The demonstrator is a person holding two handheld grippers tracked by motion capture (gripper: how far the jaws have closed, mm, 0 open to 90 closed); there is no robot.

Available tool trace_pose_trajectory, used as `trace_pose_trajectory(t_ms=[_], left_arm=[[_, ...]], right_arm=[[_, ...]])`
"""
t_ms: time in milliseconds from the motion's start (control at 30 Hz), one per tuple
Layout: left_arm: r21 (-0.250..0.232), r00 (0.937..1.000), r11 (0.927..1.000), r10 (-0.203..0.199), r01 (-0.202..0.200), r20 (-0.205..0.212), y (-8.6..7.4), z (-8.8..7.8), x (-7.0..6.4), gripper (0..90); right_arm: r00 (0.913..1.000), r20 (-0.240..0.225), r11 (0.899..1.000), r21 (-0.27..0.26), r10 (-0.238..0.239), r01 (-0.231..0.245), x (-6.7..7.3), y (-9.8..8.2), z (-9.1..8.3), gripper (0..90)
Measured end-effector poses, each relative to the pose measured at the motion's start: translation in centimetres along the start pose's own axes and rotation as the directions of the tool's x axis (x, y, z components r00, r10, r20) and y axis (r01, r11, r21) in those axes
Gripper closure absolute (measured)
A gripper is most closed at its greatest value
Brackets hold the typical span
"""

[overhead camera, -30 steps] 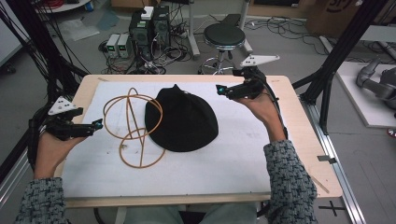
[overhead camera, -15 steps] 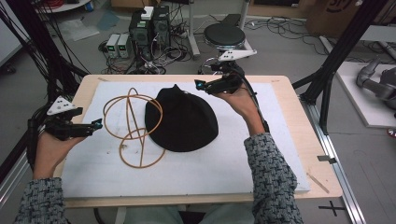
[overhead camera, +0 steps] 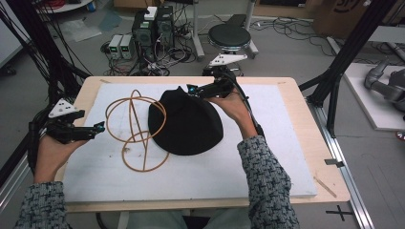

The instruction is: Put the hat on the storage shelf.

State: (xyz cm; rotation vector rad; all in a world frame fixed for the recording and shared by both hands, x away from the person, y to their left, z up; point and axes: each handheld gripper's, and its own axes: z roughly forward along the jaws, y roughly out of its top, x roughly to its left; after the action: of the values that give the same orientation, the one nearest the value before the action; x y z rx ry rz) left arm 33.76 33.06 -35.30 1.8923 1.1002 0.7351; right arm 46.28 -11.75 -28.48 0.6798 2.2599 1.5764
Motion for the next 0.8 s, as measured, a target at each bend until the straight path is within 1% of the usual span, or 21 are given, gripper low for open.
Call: trace_pose_trajectory(t_ms=[100,333,400,500,567,633,667,700,800], left_arm=[[-0.001,1.0,1.0,0.0,0.0,0.0,0.0,0.0,0.0,16.2],[-0.003,1.0,1.0,-0.002,0.002,-0.002,0.0,-0.1,0.0,16.2],[-0.002,1.0,1.0,-0.003,0.003,-0.004,0.0,-0.1,0.0,16.2],[-0.002,1.0,1.0,-0.006,0.006,-0.005,0.0,-0.1,0.0,16.2],[-0.004,1.0,1.0,-0.008,0.008,-0.004,0.0,-0.1,0.0,16.2],[-0.002,1.0,1.0,-0.005,0.005,-0.006,0.0,-0.1,0.1,16.2],[-0.003,1.0,1.0,-0.006,0.006,-0.005,0.0,-0.1,0.1,16.2],[-0.003,1.0,1.0,-0.007,0.007,-0.005,0.0,-0.2,0.1,16.2],[-0.005,0.9999,1.0,-0.009,0.008,-0.005,0.0,-0.2,0.1,16.2]], right_arm=[[1.0,-0.007,1.0,0.005,0.003,-0.003,0.2,-0.2,0.4,5.6],[0.9999,-0.009,1.0,0.018,-0.012,0.013,0.4,-0.6,1.2,5.7],[0.9999,-0.011,1.0,0.02,-0.006,0.006,0.5,-0.6,1.4,6.1],[0.9998,-0.018,0.999,0.03,-0.012,0.013,0.6,-0.8,1.9,6.8],[0.9999,-0.014,0.999,0.035,-0.009,0.01,0.7,-0.9,2.0,6.8],[0.9996,-0.02,0.998,0.054,-0.018,0.019,0.8,-1.2,2.5,8.1],[0.9997,-0.018,0.998,0.066,-0.016,0.017,0.8,-1.2,2.6,10.8],[0.9994,-0.028,0.997,0.07,-0.021,0.023,0.8,-1.3,2.7,14.1],[0.9993,-0.029,0.997,0.071,-0.024,0.026,1.0,-1.7,3.0,14.1]])
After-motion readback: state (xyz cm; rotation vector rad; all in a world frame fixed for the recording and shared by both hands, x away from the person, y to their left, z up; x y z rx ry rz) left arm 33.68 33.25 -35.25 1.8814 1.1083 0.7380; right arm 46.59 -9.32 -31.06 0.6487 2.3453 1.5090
